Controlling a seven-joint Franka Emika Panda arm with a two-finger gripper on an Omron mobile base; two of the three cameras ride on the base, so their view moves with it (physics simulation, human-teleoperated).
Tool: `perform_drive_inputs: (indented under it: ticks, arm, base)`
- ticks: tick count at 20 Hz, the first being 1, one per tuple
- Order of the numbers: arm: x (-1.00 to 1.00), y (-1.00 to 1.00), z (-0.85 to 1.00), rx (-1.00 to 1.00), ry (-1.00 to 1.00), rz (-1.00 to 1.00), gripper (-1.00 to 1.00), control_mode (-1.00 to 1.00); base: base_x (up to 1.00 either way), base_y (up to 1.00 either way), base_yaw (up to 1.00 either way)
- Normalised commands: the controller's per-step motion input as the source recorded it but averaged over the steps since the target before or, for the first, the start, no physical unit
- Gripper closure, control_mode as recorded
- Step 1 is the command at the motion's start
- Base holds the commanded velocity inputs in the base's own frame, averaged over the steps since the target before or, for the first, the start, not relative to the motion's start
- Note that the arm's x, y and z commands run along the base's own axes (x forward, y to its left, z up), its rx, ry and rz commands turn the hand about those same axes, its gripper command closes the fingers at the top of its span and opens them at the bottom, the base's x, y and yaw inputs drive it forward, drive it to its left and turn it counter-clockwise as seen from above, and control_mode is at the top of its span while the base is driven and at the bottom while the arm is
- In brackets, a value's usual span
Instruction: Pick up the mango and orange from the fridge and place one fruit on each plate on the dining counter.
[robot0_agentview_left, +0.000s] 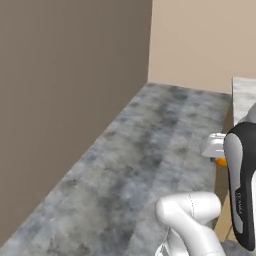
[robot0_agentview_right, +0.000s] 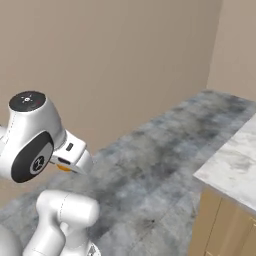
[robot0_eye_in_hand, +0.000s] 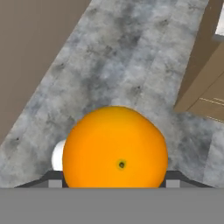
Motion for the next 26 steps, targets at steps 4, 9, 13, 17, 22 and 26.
perform_drive_inputs:
  ticks: [4,9,13,17,22,26]
  arm:
    - [0.0,0.0,0.0,0.0,0.0,0.0,1.0,1.0]
    - [0.0,0.0,0.0,0.0,0.0,0.0,1.0,1.0]
    - [0.0,0.0,0.0,0.0,0.0,0.0,1.0,1.0]
    - [0.0,0.0,0.0,0.0,0.0,0.0,1.0,1.0]
    - [0.0,0.0,0.0,0.0,0.0,0.0,1.0,1.0]
    - [0.0,0.0,0.0,0.0,0.0,0.0,1.0,1.0]
  base:
    - [1.0,0.93,-0.55]
    - [1.0,0.91,-0.58]
    - [1.0,0.83,-0.64]
    - [1.0,0.82,-0.53]
    - [1.0,0.72,-0.44]
    - [1.0,0.64,-0.39]
